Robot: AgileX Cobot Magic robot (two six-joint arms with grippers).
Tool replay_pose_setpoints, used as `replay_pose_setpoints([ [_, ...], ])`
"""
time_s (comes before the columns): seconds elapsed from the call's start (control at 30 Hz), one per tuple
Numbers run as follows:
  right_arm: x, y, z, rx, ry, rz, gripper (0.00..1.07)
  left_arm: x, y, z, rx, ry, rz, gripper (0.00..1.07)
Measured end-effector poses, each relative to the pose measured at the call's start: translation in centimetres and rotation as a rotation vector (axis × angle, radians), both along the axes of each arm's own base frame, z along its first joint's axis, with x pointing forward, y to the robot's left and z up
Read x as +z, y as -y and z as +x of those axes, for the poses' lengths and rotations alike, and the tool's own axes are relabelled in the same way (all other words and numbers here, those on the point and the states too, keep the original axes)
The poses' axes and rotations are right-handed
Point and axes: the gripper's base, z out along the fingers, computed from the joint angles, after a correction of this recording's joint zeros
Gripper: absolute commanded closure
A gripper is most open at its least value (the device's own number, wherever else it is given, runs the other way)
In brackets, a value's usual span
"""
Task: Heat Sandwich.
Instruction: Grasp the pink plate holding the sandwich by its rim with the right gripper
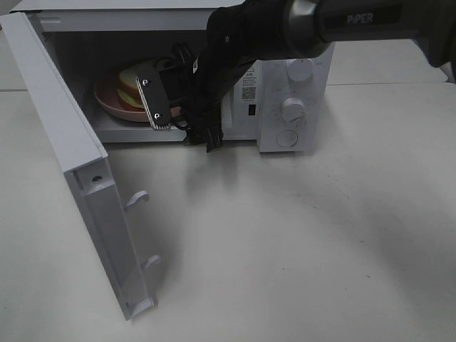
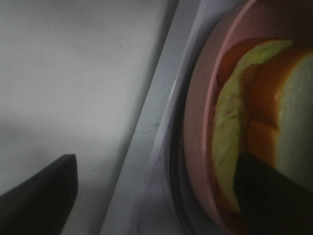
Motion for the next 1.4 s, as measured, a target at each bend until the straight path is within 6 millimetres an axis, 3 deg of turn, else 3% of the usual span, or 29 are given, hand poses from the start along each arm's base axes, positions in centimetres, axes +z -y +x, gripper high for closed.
replay_pose_setpoints([
  [0.6,-0.4,-1.5,2.5,-0.085,-0.014,0.023,0.27,0.0,0.0,0.0,0.000,0.000,0.000,0.08],
  [0.8,-1.8,-1.7,2.8,-0.097,-0.037,0.014,0.28,0.0,0.0,0.0,0.000,0.000,0.000,0.08],
  [1.03,-1.8,-1.7,2.8,-0.098,-0.037,0.015,0.29,0.0,0.0,0.0,0.000,0.000,0.000,0.08],
  [1.33,-4.2,-1.8,3.0,-0.095,-0.055,-0.009,0.31,0.0,0.0,0.0,0.000,0.000,0.000,0.08],
  [1.4,-4.2,-1.8,3.0,-0.095,-0.054,-0.007,0.39,0.0,0.0,0.0,0.000,0.000,0.000,0.08],
])
